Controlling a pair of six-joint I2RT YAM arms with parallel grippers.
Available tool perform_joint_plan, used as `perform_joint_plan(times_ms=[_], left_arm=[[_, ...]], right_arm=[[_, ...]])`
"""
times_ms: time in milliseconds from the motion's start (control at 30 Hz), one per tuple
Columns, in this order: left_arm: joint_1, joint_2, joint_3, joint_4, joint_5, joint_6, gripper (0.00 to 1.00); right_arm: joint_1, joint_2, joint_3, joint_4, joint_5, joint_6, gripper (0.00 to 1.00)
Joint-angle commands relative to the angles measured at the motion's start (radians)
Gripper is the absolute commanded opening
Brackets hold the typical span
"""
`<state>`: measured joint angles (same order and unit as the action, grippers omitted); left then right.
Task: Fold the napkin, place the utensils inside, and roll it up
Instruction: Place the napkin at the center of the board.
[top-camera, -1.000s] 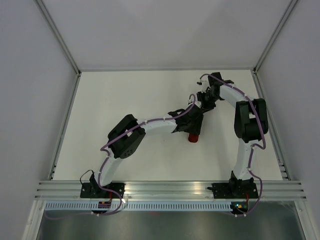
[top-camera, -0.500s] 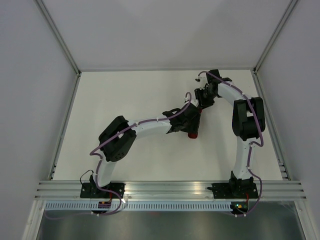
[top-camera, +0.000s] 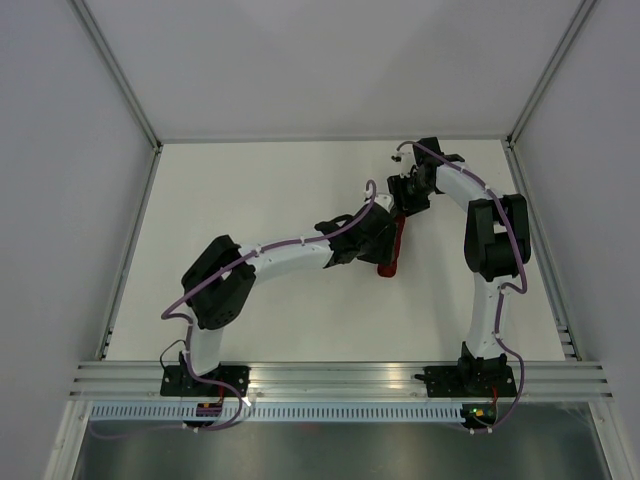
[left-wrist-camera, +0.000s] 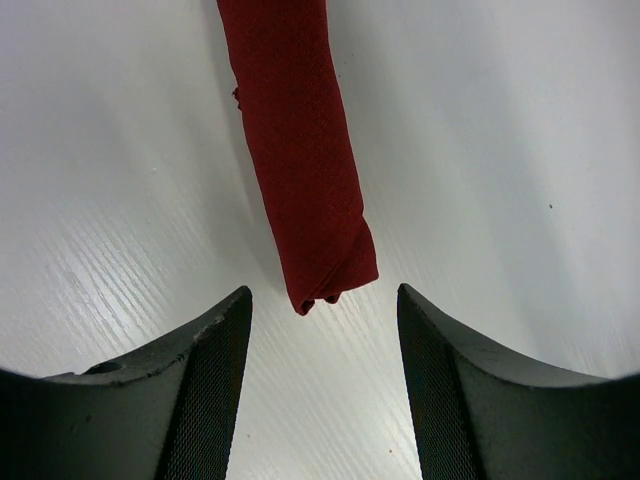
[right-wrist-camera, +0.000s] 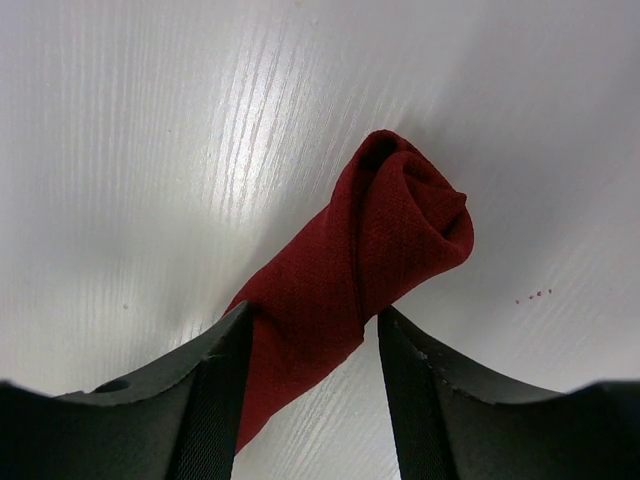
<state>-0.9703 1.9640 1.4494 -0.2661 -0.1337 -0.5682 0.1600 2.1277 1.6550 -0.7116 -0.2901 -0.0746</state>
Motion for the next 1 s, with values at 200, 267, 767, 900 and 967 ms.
perform_joint_plan(times_ms=[200,267,767,900,967], left_arm=[[0.005,-0.096,-0.027,0.033,-0.015,0.051,0.64],[0.007,-0.099,-0.030,0.033,-0.015,0.053,0.64],[0.019,-0.219,-0.098,0.056,0.013,0.082,0.64],[0.045,-0.362,-0.242,0.091,0.034,0.087,0.64],[0.067,-0.428,-0.289,0.096,0.045,0.091,0.64]], right_arm=[[0.001,-0.029,0.048,-0.029,0.040,0.027,0.61],[0.001,-0.035,0.048,-0.029,0.042,0.027,0.63],[-0.026,-0.118,0.143,-0.095,-0.052,0.021,0.76],[-0.121,-0.210,0.175,-0.140,-0.153,-0.014,0.77],[-0.152,-0.297,0.152,-0.149,-0.184,-0.043,0.78]])
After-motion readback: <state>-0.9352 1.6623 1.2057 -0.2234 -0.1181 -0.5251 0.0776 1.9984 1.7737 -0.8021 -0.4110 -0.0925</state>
